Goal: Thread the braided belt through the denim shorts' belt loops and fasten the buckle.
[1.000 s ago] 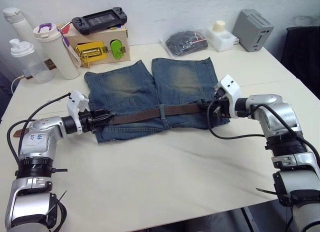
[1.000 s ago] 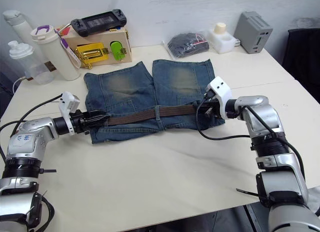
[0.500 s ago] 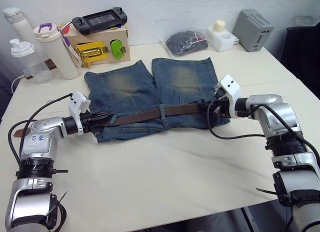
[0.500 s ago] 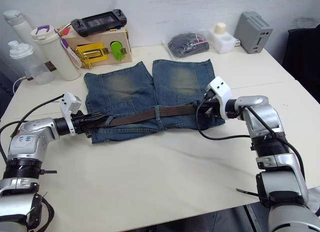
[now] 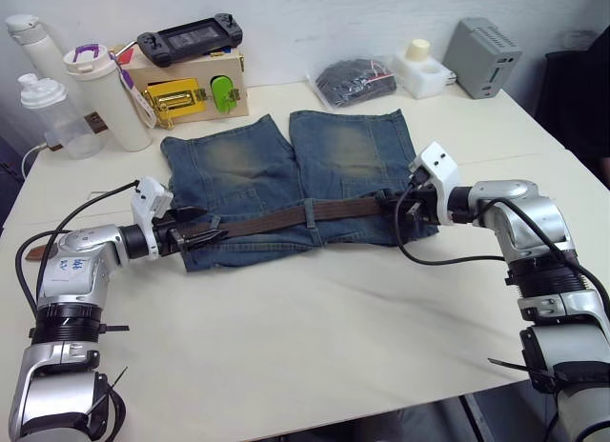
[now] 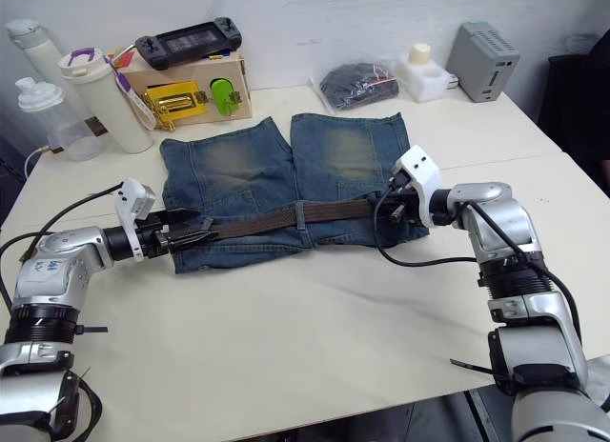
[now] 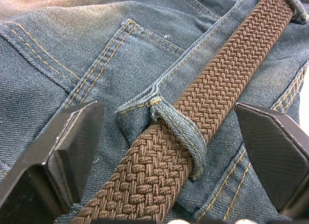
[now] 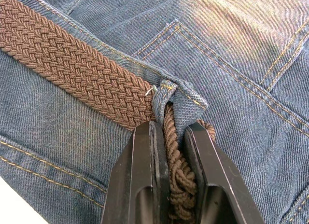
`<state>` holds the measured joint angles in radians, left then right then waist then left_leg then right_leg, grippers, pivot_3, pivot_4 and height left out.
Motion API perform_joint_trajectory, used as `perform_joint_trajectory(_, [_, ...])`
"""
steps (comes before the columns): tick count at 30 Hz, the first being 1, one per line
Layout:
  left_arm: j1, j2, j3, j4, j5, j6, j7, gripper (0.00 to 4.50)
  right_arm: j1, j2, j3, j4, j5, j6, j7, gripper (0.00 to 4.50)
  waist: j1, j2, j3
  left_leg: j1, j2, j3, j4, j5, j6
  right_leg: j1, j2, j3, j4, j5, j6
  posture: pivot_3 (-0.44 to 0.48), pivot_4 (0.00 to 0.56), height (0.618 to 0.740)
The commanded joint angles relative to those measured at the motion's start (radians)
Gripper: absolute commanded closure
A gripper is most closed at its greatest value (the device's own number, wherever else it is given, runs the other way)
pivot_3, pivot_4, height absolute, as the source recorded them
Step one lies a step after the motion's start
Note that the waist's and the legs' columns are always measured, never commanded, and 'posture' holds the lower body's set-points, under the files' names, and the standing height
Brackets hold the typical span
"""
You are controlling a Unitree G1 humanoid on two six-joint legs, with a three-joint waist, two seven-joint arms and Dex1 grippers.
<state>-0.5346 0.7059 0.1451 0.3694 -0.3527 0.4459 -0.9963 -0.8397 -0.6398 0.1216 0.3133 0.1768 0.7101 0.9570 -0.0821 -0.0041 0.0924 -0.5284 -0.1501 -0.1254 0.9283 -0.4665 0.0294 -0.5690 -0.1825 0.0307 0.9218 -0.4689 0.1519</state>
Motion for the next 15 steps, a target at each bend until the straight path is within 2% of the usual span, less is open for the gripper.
perform_joint_trajectory(1, [0.003, -0.001, 0.007, -0.029, -0.004, -0.016, 0.0, 0.27, 0.001, 0.0, -0.012, -0.041, 0.011, 0.012, -0.002, 4.34, 0.0, 0.0, 0.0, 0.0, 0.0, 0.0, 0.0, 0.0, 0.0, 0.0, 0.0, 0.0, 0.0, 0.0, 0.0, 0.0, 0.15, 0.645])
perform_joint_trajectory(3, [-0.003, -0.006, 0.009, -0.029, -0.009, -0.015, 0.0, 0.8, 0.002, 0.0, -0.012, -0.044, 0.012, 0.015, -0.003, 4.34, 0.0, 0.0, 0.0, 0.0, 0.0, 0.0, 0.0, 0.0, 0.0, 0.0, 0.0, 0.0, 0.0, 0.0, 0.0, 0.0, 0.15, 0.645])
perform_joint_trajectory(8, [-0.005, -0.009, 0.006, -0.029, -0.008, -0.027, -0.013, 2.95, 0.008, 0.0, -0.012, -0.054, 0.014, 0.02, -0.006, 4.34, 0.0, 0.0, 0.0, 0.0, 0.0, 0.0, 0.0, 0.0, 0.0, 0.0, 0.0, 0.0, 0.0, 0.0, 0.0, 0.0, 0.15, 0.645])
perform_joint_trajectory(12, [-0.004, -0.004, 0.002, -0.024, 0.003, -0.04, -0.012, 4.43, 0.01, -0.002, -0.014, -0.055, 0.015, 0.019, -0.007, 4.34, 0.001, 0.0, 0.0, 0.0, 0.0, 0.0, 0.0, 0.0, 0.0, 0.0, 0.0, 0.0, 0.0, 0.0, 0.0, 0.0, 0.15, 0.645])
perform_joint_trajectory(15, [-0.009, 0.001, 0.005, -0.009, 0.017, -0.065, -0.003, 4.5, 0.005, -0.005, -0.026, -0.047, 0.016, 0.009, -0.011, 4.34, 0.0, 0.0, 0.0, 0.0, 0.0, 0.0, 0.0, 0.0, 0.0, 0.0, 0.0, 0.0, 0.0, 0.0, 0.0, 0.0, 0.15, 0.645])
